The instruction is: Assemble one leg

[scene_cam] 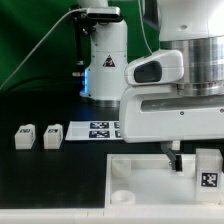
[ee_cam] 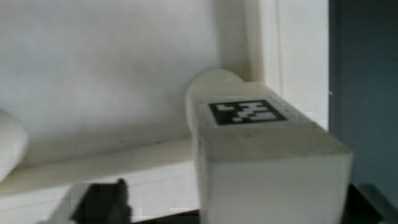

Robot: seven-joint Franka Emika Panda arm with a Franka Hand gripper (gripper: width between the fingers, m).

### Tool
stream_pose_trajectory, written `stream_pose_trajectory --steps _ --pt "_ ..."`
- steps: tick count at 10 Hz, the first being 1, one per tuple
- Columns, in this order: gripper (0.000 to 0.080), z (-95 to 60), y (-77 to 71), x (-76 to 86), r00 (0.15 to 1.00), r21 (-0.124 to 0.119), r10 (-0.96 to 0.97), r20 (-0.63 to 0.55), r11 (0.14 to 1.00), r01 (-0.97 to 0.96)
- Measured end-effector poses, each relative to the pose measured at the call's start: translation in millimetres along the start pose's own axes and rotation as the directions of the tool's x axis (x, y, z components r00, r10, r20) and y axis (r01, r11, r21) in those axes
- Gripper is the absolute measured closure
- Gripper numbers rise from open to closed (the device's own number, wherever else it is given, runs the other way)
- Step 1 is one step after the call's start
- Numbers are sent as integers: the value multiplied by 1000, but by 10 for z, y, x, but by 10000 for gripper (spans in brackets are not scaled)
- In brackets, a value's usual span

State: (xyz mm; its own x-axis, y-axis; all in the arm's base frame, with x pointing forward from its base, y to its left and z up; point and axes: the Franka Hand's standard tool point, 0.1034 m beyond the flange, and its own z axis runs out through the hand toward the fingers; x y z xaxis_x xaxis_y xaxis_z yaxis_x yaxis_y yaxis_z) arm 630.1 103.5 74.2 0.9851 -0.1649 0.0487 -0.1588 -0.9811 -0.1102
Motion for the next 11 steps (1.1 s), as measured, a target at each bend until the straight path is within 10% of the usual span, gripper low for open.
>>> stream_pose_trajectory --steps 5,11 --pt "509 18 -16 -5 846 -7 533 17 846 -533" --pt "506 22 1 -53 -71 -34 993 94 -69 -997"
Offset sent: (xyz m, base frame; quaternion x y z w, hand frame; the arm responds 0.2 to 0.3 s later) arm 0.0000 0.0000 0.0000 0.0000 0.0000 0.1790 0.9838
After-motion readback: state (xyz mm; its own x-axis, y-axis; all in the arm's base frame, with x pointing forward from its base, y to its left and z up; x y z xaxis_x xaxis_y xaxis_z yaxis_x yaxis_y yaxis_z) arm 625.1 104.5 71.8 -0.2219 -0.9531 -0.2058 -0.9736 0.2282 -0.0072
